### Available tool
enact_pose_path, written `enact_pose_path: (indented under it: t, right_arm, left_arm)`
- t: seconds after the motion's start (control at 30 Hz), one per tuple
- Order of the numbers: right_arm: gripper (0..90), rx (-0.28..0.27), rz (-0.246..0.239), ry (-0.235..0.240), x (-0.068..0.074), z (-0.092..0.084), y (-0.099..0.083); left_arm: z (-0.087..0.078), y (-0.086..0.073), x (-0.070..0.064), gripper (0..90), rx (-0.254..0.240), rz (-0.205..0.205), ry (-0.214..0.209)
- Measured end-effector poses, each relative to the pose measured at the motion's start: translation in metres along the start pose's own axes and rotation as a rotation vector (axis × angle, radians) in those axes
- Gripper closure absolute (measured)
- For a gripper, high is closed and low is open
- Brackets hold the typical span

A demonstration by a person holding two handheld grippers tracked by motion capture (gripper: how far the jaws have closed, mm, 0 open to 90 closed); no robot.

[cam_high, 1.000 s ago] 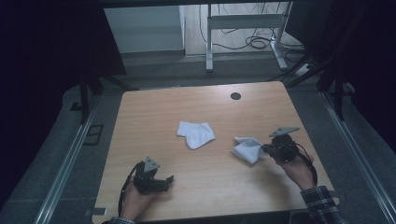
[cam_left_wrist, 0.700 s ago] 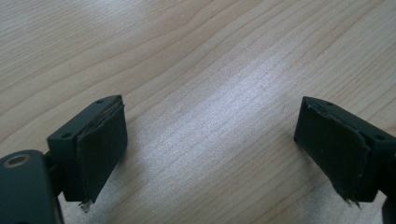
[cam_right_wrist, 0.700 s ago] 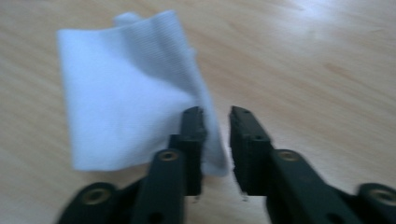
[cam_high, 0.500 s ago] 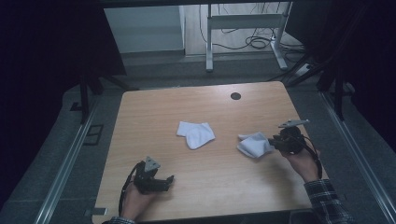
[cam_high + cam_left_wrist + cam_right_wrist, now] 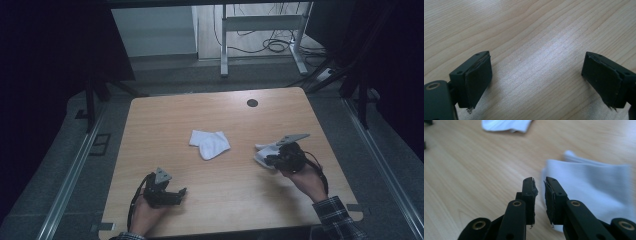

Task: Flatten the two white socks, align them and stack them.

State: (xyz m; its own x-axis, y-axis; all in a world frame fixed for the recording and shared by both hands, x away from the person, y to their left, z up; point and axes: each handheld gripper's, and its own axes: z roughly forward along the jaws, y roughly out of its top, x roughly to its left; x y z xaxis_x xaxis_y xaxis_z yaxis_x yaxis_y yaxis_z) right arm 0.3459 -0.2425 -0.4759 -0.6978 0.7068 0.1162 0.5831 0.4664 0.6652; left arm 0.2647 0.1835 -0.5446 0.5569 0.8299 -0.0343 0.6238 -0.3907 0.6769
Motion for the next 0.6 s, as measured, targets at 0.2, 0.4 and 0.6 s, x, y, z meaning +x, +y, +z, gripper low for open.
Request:
enact_pose_path:
  t: [0.2,0.4,0.6]
  right_arm:
    - [71.4,0.041,-0.04,-0.003,0.005,0.021,-0.003]
    - [66.5,0.083,-0.052,-0.049,-0.003,0.039,-0.008]
    - [88.9,0.108,-0.059,-0.097,-0.007,0.045,-0.011]
  left_arm:
    - [0.0,0.0,0.0,9.6,-0.001,0.0,0.0]
    - [0.0,0.0,0.0,9.6,-0.002,-0.001,0.0]
    - [0.0,0.0,0.0,9.6,-0.002,-0.001,0.0]
